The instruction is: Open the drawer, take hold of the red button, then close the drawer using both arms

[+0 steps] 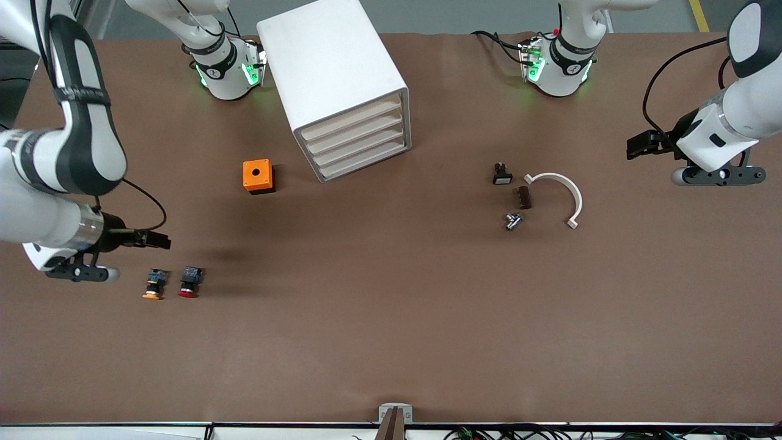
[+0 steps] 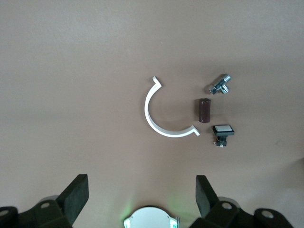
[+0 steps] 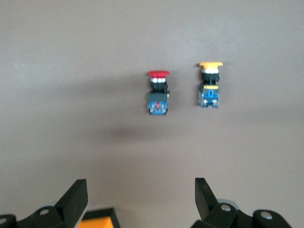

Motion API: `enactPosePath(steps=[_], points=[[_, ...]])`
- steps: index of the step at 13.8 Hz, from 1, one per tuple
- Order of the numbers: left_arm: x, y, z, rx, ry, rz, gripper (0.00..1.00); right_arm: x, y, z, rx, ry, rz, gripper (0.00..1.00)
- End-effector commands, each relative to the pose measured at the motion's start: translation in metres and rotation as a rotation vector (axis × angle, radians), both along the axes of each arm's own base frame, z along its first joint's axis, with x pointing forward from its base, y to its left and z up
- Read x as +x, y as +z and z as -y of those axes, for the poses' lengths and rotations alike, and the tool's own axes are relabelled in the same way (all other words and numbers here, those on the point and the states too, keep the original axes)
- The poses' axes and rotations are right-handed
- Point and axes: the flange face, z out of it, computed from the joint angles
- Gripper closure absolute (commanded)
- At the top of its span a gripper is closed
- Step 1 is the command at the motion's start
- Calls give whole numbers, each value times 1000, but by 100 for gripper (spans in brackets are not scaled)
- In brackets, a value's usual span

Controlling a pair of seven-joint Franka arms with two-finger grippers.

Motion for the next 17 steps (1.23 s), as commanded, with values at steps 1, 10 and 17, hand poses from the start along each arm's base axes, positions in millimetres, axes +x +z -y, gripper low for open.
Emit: enactPosePath(steps=[1, 10, 17], points=[[-14, 1, -26, 7, -40, 36, 1, -27, 56, -3, -10, 20, 0, 0], [-13, 25, -52, 1, -33, 104, 0, -54, 135, 5, -47, 22, 1, 0], [3, 83, -49, 8, -41, 219, 0, -48, 175, 8, -51, 22, 76, 0]])
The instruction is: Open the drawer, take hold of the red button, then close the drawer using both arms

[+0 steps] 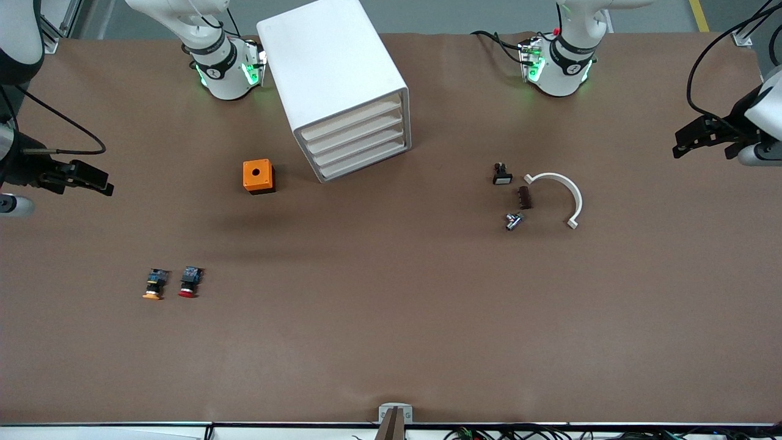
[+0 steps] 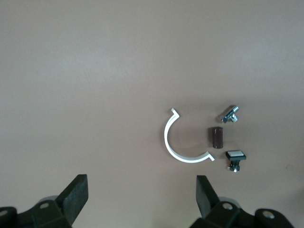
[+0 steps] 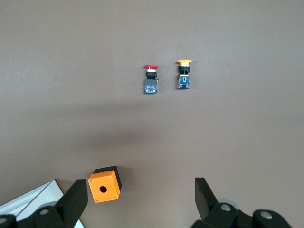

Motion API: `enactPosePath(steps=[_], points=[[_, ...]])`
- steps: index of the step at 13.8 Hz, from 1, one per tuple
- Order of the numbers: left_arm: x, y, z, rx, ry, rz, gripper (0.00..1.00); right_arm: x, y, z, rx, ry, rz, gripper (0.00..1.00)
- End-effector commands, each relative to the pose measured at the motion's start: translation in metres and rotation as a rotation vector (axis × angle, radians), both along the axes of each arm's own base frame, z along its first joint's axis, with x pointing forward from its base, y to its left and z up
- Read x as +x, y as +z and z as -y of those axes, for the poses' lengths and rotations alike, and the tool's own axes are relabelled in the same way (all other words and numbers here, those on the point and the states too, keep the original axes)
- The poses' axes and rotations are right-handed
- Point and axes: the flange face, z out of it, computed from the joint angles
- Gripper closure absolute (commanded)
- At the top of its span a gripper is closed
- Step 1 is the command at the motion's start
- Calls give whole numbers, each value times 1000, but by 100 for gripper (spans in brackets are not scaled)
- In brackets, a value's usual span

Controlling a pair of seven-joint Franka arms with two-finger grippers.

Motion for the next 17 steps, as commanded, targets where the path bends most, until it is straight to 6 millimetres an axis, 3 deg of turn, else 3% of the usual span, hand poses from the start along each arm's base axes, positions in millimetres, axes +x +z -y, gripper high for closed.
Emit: enactPosePath(steps=[1, 10, 14, 17], points=[[5, 21, 3, 19, -30, 37, 0, -4, 13, 6, -5, 0, -32, 0], [57, 38, 36, 16, -65, 98, 0, -34, 37, -12, 5, 12, -29, 0], [57, 41, 36, 20, -68, 104, 0, -37, 47, -30, 4, 47, -1, 0], [58, 40, 44, 20, -82, 103, 0, -37, 47, -26, 4, 39, 5, 0]])
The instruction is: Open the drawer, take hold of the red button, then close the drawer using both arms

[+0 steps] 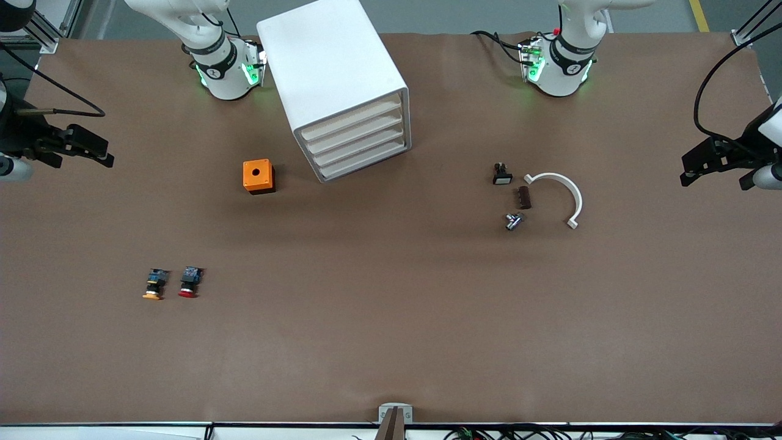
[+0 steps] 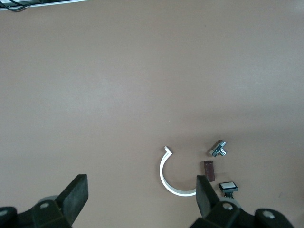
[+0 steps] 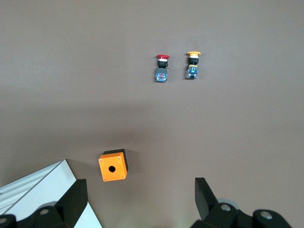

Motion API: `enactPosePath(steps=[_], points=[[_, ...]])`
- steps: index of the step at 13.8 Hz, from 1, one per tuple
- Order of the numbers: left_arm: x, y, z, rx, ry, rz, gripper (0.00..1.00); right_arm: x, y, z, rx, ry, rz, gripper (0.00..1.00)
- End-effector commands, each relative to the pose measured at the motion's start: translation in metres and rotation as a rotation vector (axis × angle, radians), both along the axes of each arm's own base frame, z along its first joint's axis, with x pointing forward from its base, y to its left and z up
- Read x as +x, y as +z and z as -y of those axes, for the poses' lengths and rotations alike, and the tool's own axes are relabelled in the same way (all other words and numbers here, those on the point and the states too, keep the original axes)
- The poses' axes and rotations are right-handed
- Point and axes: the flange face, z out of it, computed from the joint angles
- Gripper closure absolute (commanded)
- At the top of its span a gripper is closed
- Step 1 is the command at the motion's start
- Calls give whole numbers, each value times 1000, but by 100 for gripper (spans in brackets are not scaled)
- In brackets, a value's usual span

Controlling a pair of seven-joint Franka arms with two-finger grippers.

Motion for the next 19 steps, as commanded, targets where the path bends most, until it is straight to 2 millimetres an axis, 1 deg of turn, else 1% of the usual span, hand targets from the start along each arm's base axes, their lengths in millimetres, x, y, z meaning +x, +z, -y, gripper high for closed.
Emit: enactPosePath(steps=[1, 5, 8, 9, 12, 14, 17, 18, 19], points=[[1, 7, 7, 7, -15, 7, 0, -7, 3, 3, 2, -15, 13, 0], [-6, 9, 8, 1, -11, -19, 0, -6, 4, 12, 1, -31, 30, 0], [-10, 12, 19, -3, 28, -23, 0, -8, 7, 11, -2, -29, 39, 0], [-12, 14, 25, -4, 28, -23, 0, -7, 9, 12, -6, -28, 50, 0], [-14, 15, 29, -4, 26, -30, 0, -8, 10, 8, -13, -16, 71, 0], [-14, 15, 29, -2, 18, -29, 0, -11, 12, 7, -63, -2, 97, 0], [-15, 16, 37, -6, 30, -29, 0, -17, 9, 5, -63, 1, 97, 0], [-15, 15, 36, -9, 59, -30, 0, -21, 10, 4, -61, 1, 100, 0], [-15, 16, 37, -10, 70, -29, 0, -24, 7, 3, -54, 1, 94, 0]])
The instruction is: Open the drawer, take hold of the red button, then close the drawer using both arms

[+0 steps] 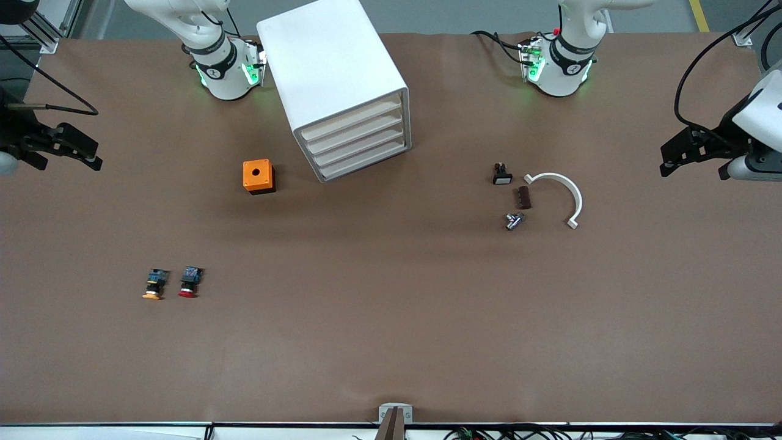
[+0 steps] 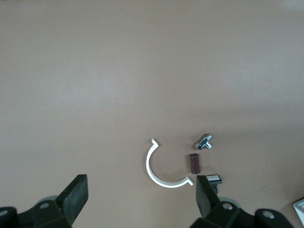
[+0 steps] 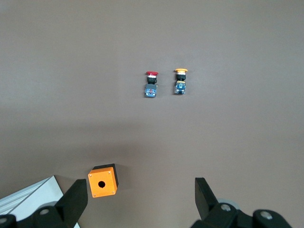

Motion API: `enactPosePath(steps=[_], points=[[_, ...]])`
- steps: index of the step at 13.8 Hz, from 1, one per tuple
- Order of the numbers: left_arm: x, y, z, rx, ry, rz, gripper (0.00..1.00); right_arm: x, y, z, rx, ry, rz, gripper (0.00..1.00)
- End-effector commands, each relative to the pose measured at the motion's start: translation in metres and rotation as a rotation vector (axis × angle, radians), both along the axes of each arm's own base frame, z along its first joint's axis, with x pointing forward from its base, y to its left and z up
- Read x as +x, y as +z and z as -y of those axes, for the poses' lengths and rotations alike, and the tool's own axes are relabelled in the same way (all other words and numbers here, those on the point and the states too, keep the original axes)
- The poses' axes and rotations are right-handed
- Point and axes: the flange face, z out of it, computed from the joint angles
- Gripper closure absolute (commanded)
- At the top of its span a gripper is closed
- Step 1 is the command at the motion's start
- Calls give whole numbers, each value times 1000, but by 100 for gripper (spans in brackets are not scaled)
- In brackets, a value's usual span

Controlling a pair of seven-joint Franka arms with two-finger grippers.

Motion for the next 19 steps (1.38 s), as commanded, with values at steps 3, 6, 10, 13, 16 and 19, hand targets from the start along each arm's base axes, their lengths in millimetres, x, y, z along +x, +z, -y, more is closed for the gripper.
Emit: enactPosePath(steps=[3, 6, 10, 13, 16, 19], points=[[-5, 8, 1, -2, 33, 0, 0, -26, 0, -8, 17, 1, 24, 0], [-5, 8, 1, -2, 33, 0, 0, -28, -1, -8, 39, -4, 21, 0], [-4, 7, 0, -2, 34, -1, 0, -32, 1, -7, 41, -12, 12, 0], [-4, 7, 0, -2, 34, -1, 0, -34, 0, -6, 42, -31, -7, 0], [-4, 7, -1, -10, 37, -4, 0, -34, 0, -6, 42, -31, -8, 0], [-7, 5, 0, -37, 44, -28, 0, -34, 1, -7, 42, -31, -7, 0]])
